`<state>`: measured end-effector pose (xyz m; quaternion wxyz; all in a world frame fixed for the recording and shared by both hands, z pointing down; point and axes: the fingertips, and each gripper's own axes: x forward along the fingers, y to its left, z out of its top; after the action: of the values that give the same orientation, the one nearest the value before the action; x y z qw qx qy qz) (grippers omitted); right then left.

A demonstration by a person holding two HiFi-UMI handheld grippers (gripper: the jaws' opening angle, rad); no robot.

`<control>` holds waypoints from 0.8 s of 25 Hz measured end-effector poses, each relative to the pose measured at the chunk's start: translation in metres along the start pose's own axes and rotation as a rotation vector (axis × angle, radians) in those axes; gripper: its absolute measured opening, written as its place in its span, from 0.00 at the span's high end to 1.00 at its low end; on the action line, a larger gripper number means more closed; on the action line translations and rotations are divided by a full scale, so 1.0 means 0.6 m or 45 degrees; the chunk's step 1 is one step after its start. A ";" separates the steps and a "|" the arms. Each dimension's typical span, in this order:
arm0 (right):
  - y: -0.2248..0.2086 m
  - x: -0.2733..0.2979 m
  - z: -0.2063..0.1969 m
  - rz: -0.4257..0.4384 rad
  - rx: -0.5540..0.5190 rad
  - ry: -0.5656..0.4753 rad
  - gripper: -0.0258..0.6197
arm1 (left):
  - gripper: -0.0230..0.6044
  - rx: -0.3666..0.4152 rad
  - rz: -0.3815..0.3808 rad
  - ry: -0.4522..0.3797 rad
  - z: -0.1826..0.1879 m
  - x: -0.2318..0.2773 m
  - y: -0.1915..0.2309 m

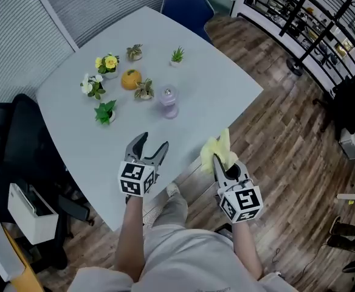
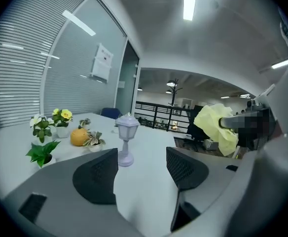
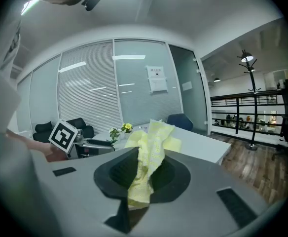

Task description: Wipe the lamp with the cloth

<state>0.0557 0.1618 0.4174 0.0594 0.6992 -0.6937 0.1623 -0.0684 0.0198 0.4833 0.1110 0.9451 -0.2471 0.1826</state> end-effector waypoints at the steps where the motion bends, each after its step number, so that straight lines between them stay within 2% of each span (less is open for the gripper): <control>1: -0.012 0.023 0.004 -0.004 0.007 0.009 0.88 | 0.50 0.003 -0.007 0.022 -0.001 0.021 0.015; 10: -0.063 0.166 0.024 0.026 0.049 0.066 0.88 | 0.50 0.039 -0.055 0.234 -0.058 0.151 0.093; 20: -0.071 0.276 0.081 0.219 0.030 0.054 0.88 | 0.48 0.121 -0.095 0.385 -0.095 0.242 0.116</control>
<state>0.1025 -0.0091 0.4290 0.0516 0.6341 -0.7479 0.1896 -0.0023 -0.0846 0.6015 0.1090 0.9196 -0.1833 0.3301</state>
